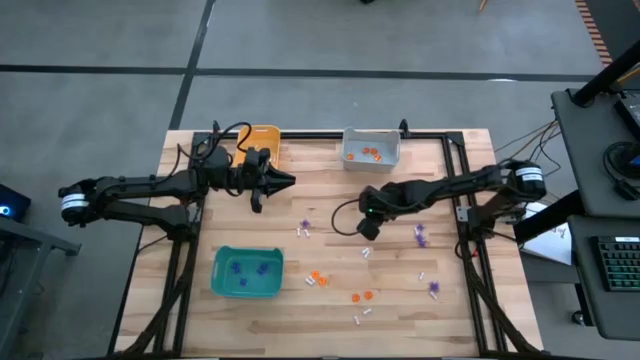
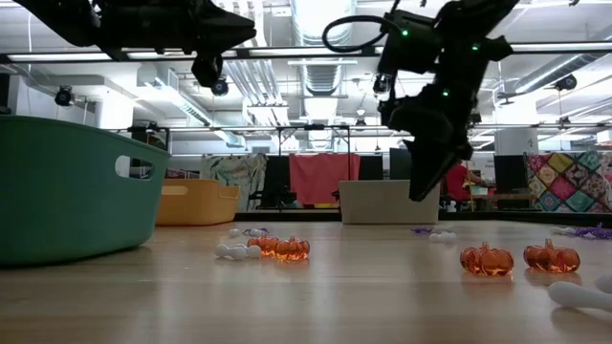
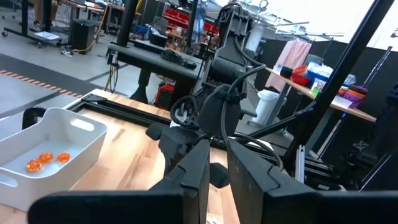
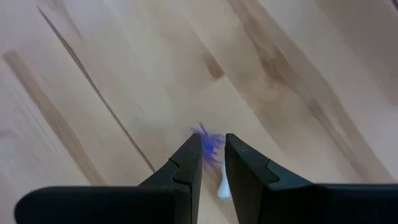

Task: Sort Halloween decoration
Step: Put the blue spider toy into the green bin, then put the white bone toy into the orange bin

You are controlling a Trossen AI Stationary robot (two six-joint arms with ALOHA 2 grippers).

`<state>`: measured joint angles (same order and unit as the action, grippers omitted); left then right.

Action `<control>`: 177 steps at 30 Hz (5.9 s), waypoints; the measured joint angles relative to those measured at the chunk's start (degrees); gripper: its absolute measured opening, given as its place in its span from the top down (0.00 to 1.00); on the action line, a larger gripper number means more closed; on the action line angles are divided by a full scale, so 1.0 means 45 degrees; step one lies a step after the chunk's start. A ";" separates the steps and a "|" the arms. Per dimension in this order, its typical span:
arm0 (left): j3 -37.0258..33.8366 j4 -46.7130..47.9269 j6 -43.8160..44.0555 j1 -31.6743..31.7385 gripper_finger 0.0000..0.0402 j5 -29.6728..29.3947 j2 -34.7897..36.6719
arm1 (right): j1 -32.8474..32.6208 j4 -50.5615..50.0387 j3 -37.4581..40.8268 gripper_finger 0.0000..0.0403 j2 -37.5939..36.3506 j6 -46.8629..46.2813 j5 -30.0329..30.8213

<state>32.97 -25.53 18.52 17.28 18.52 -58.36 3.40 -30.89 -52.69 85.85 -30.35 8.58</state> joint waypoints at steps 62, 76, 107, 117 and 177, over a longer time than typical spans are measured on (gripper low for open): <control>0.0144 0.0008 -0.0330 0.0005 0.90 0.0091 0.0084 | 0.0010 -0.0731 -0.4701 0.97 0.3520 0.1689 -0.1348; 0.2001 0.2442 -0.1580 0.0005 0.90 0.1117 0.0182 | -0.0398 0.8730 -0.4681 0.97 0.4117 0.3785 -0.3074; 0.5289 0.8484 -0.4009 0.0015 0.90 -0.0024 0.0250 | -0.1464 1.4523 -0.7966 0.97 0.9487 0.5994 -0.7390; 0.5289 0.8494 -0.4007 0.0015 0.90 -0.0024 0.0245 | -0.1452 1.4508 -0.7994 0.96 0.9436 0.5985 -0.7344; 0.5289 0.8727 -0.3764 0.0010 0.90 0.0000 -0.0712 | -0.0814 -0.7879 -0.6498 0.79 0.4609 0.3731 -0.1574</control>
<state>56.77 13.74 1.58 17.32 18.52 -61.56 -0.26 -66.35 -81.93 106.59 -13.56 1.50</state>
